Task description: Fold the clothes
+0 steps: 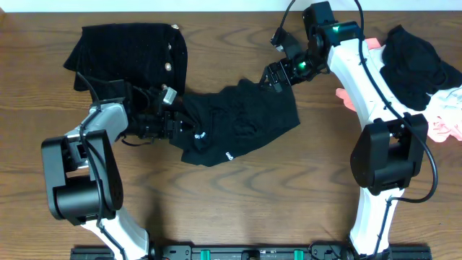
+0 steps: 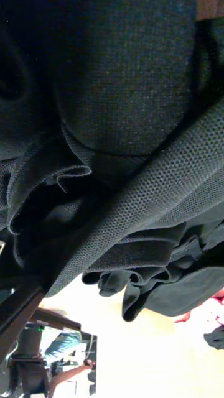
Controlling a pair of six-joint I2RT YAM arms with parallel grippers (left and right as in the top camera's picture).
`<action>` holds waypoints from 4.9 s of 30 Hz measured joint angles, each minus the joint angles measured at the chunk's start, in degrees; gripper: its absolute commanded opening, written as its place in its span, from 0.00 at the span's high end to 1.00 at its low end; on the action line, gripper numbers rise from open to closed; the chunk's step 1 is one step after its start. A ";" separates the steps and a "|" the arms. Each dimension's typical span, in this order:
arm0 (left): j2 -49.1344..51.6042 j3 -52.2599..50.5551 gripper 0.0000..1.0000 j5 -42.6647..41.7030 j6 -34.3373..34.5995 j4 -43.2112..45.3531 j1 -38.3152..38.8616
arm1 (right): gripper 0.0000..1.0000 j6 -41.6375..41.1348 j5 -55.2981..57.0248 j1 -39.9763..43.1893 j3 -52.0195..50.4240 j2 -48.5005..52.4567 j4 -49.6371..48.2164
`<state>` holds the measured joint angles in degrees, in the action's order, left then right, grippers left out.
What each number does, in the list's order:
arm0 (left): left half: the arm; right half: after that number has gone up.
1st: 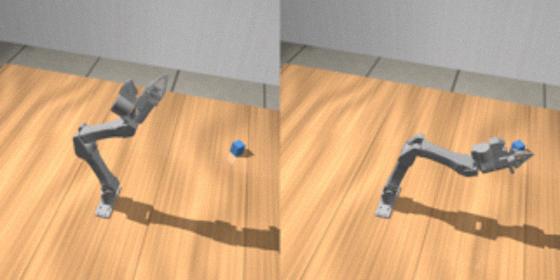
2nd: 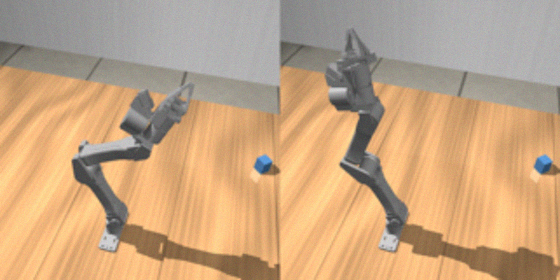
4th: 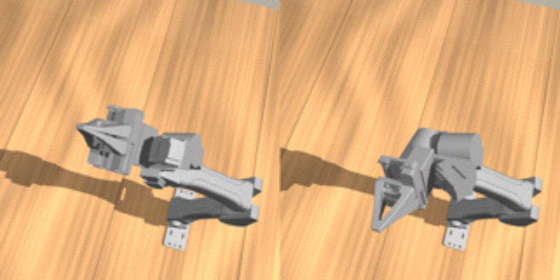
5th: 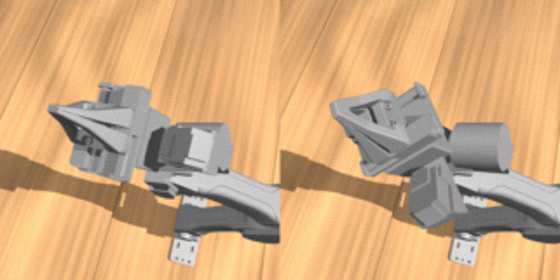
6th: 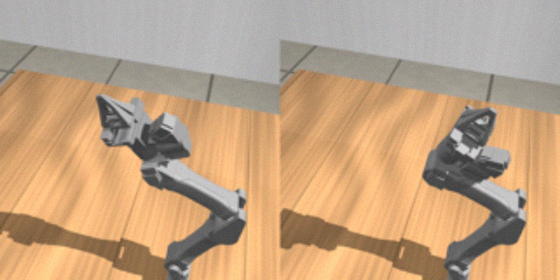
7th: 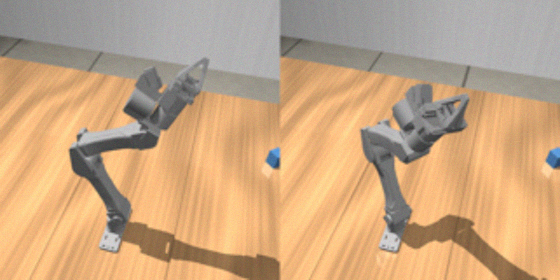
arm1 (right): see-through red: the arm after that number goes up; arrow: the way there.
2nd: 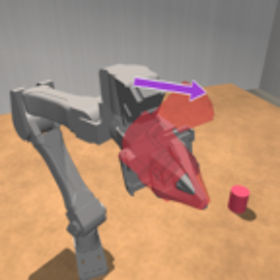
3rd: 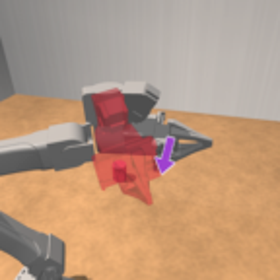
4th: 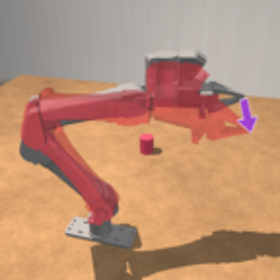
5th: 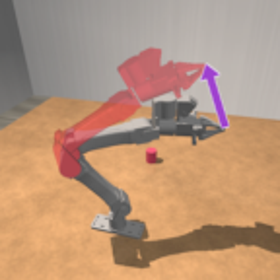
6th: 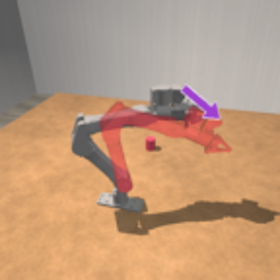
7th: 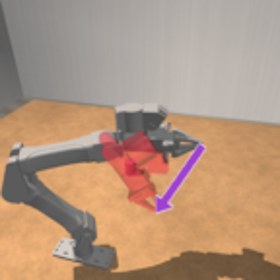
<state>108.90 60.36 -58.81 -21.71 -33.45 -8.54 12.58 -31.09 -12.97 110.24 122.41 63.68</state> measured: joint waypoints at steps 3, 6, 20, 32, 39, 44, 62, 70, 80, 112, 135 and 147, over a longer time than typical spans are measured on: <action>0.00 0.00 0.27 -0.26 -0.68 -0.26 -0.79 | 0.01 0.00 0.00 0.00 0.00 0.00 0.39; -0.02 0.00 0.26 -1.97 -2.45 -2.14 -2.78 | 0.01 0.00 0.00 0.00 0.00 0.00 0.63; 0.00 0.00 0.30 -6.60 -8.39 -6.32 0.22 | 0.01 0.02 0.00 0.00 0.00 0.00 0.57; 0.00 -0.02 0.91 0.98 -5.27 -6.40 1.25 | 0.01 0.00 0.00 0.00 0.00 0.00 1.20; -0.02 0.00 0.94 2.29 -3.08 -10.51 -5.53 | 0.01 0.02 0.00 0.00 0.00 0.00 1.22; -0.50 0.70 0.94 2.71 -2.27 -13.64 -8.76 | 0.01 0.00 0.00 0.00 0.00 0.00 1.22; -12.83 1.81 0.33 9.38 0.48 -14.91 -10.16 | 0.01 0.00 -0.02 0.00 0.00 0.00 2.19; -10.34 1.81 0.30 17.53 4.50 -11.10 -7.37 | 0.01 0.00 -0.02 0.00 0.00 0.00 2.32; -5.03 1.81 0.30 20.31 6.58 -5.90 -2.29 | 0.01 0.02 -0.02 0.00 0.00 0.00 2.51; -1.75 1.81 0.44 13.99 10.01 0.81 4.92 | 0.01 0.00 -0.02 0.00 0.00 0.00 2.51; 2.73 0.81 0.90 12.76 10.84 5.49 8.50 | 0.01 0.00 -0.02 0.00 0.00 0.00 2.43; 2.84 0.74 0.94 13.09 15.26 1.77 6.62 | 0.01 0.00 0.00 0.04 0.00 0.00 2.34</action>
<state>111.74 61.10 -45.71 -6.46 -31.68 -1.91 12.58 -31.09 -12.93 110.24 122.41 66.02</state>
